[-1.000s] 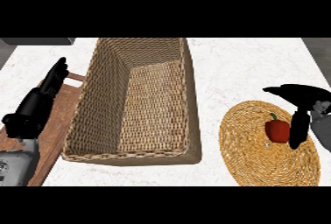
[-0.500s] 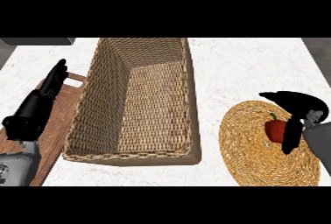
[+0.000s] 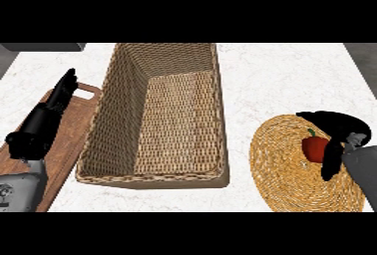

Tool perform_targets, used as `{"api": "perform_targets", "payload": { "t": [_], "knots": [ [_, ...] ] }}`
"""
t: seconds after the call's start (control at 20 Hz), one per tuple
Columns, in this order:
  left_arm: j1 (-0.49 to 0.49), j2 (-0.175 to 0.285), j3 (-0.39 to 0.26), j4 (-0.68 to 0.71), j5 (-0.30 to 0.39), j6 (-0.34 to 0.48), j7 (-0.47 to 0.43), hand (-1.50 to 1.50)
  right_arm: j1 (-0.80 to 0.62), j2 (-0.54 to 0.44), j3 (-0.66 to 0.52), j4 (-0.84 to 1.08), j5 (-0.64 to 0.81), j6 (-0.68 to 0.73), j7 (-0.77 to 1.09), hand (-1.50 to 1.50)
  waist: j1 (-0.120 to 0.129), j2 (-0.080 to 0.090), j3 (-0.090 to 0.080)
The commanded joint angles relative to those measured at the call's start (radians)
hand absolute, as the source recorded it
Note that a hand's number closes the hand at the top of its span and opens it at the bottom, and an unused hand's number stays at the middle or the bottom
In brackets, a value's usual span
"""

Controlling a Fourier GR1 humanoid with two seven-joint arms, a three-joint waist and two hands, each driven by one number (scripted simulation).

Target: Pick the bell pepper from the placemat and place it in the basket

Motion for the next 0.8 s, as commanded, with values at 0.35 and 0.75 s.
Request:
{"api": "perform_targets", "payload": {
  "t": [0.35,0.75],
  "knots": [
    [0.071,-0.046,-0.01,-0.13,-0.041,-0.013,0.06,0.0,0.041,0.049,-0.036,0.094,0.133,-0.062,-0.094,-1.5,0.002,-0.001,0.0],
    [0.014,-0.038,0.038,-0.004,-0.038,-0.036,-0.027,0.0,-0.025,0.042,-0.046,0.267,0.203,-0.132,-0.252,1.5,0.004,0.001,0.0]
  ]
}}
